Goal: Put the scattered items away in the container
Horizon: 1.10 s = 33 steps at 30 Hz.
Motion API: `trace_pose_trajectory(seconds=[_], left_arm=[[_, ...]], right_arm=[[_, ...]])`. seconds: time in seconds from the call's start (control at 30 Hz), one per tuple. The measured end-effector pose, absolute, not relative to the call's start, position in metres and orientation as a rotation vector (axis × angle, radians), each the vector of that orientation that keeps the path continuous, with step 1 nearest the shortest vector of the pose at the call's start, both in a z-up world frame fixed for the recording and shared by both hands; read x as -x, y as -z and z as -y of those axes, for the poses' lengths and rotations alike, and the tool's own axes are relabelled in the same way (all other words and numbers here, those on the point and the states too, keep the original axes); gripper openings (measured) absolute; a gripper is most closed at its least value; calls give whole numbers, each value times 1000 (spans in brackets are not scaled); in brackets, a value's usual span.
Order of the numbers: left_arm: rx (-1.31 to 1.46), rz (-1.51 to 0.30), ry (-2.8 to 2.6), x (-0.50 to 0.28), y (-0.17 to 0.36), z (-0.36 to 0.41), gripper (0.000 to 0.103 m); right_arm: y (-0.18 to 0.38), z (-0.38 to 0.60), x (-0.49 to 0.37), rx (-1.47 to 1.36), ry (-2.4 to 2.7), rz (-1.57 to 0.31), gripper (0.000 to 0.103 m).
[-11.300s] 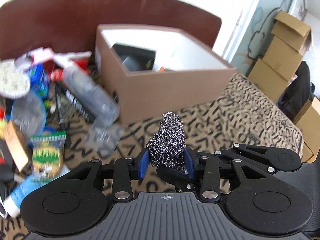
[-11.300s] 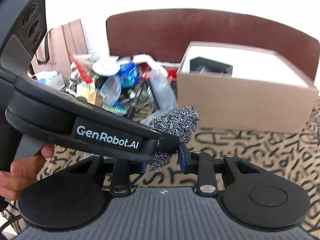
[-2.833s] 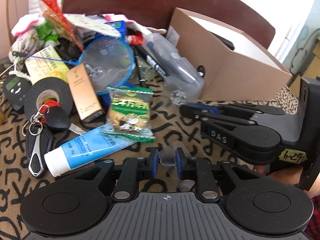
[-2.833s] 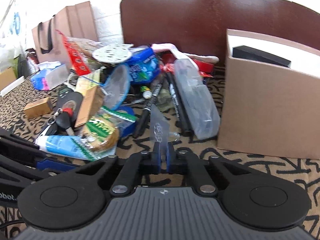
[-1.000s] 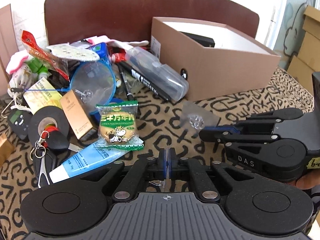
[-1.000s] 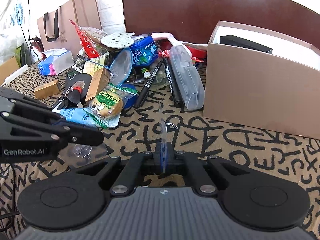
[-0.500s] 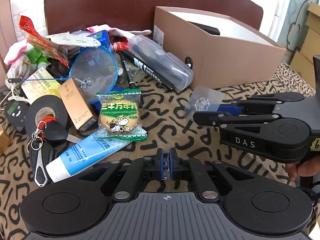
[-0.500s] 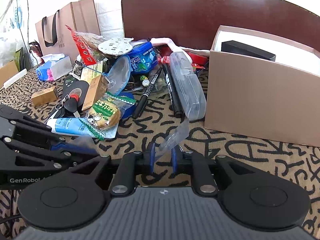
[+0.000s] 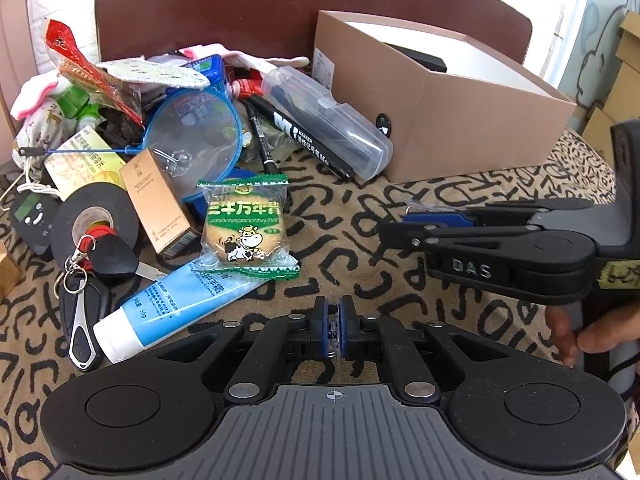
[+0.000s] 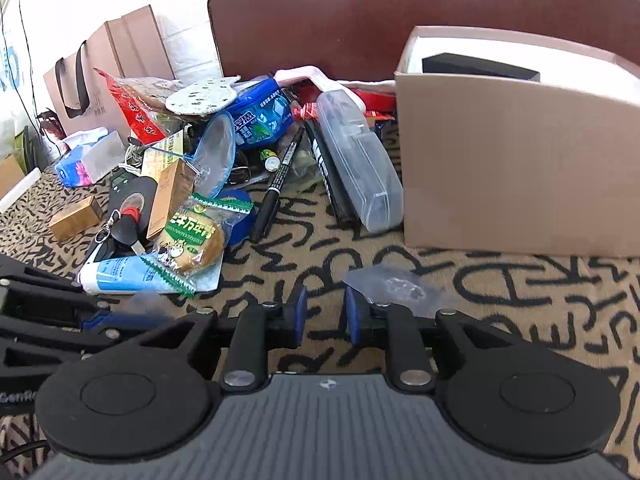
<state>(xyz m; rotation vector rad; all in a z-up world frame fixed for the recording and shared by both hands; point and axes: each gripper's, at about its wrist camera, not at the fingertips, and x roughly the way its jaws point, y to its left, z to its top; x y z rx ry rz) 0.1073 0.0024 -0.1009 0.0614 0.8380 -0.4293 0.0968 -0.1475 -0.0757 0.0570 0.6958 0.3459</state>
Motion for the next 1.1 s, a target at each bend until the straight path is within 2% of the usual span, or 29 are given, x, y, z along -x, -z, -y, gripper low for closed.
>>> trace_pose_trajectory(seconds=[0.07, 0.13, 0.23, 0.33, 0.43, 0.53, 0.93, 1.0, 1.03, 1.1], left_arm=[[-61, -838, 429, -108, 101, -2, 8], [-59, -838, 429, -109, 101, -3, 8], [-50, -843, 425, -111, 101, -5, 8], [-43, -845, 426, -112, 102, -6, 8], [-48, -844, 428, -112, 102, -5, 8], [-41, -845, 425, -111, 102, -6, 8], [-36, -852, 418, -114, 102, -6, 9], [-35, -852, 418, -114, 102, -6, 9], [-34, -853, 417, -115, 102, -6, 9], [-32, -854, 416, -115, 102, -5, 9]], right_arm=[[73, 150, -91, -33, -332, -688, 38], [71, 152, -86, 1, -305, -685, 46], [71, 158, -78, 9, -298, -704, 53], [72, 164, -69, 17, -274, -713, 65], [71, 166, -67, 27, -243, -700, 71], [67, 166, -70, 11, -236, -694, 88], [83, 162, -104, -99, -174, -740, 86], [84, 164, -101, -94, -164, -726, 78], [83, 166, -100, -96, -155, -719, 65], [83, 174, -99, -136, -157, -717, 59]])
